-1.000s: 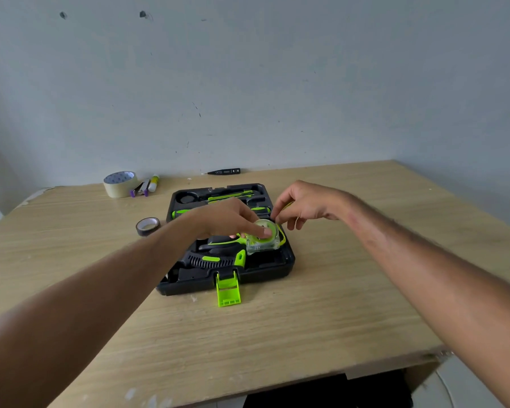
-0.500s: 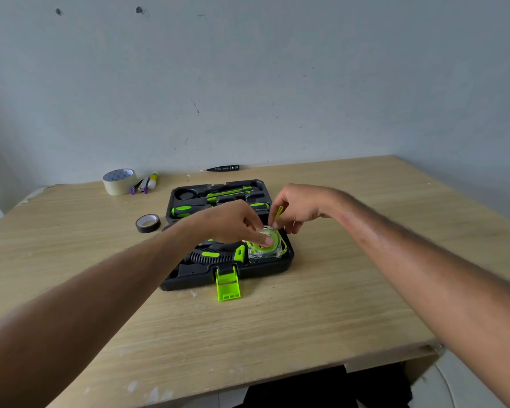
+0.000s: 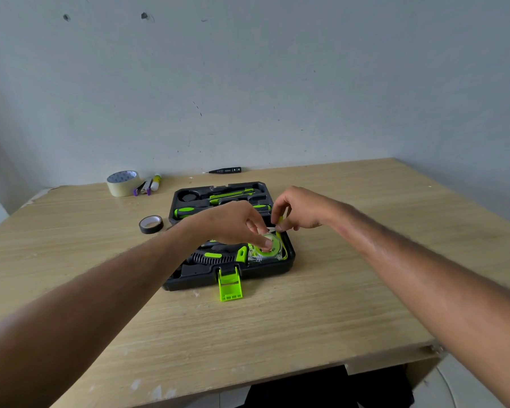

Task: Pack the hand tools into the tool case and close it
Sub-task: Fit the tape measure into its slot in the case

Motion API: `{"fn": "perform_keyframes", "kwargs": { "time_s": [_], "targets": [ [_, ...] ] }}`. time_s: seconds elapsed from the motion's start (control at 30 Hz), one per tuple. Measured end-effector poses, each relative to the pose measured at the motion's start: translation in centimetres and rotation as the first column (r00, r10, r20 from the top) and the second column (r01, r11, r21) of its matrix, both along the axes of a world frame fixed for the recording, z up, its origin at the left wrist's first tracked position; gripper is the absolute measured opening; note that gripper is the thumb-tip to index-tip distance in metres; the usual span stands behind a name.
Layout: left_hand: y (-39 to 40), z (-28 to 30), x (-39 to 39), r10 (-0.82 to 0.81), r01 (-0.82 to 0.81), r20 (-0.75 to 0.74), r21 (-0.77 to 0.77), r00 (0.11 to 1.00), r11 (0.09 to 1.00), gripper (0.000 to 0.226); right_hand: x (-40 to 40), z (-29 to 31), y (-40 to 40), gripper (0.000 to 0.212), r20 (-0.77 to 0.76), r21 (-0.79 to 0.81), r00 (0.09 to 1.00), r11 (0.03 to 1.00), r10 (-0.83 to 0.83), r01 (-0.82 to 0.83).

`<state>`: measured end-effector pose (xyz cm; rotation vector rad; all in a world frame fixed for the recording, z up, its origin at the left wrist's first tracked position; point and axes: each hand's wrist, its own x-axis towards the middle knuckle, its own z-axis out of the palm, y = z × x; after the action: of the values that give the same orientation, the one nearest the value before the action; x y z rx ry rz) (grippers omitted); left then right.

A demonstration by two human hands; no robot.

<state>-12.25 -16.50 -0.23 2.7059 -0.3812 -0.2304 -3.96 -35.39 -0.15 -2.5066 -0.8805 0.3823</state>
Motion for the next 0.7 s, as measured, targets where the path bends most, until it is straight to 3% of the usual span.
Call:
{"fn": "perform_keyframes", "kwargs": {
  "time_s": [0.7],
  "targets": [
    [-0.3, -0.2, -0.3, 0.005, -0.005, 0.073, -0.002, 0.997, 1.000, 0.036, -0.8, -1.6, -0.1, 0.013, 0.037, 0.075, 0.994, 0.992, -0.103, 0.100]
  ]
}}
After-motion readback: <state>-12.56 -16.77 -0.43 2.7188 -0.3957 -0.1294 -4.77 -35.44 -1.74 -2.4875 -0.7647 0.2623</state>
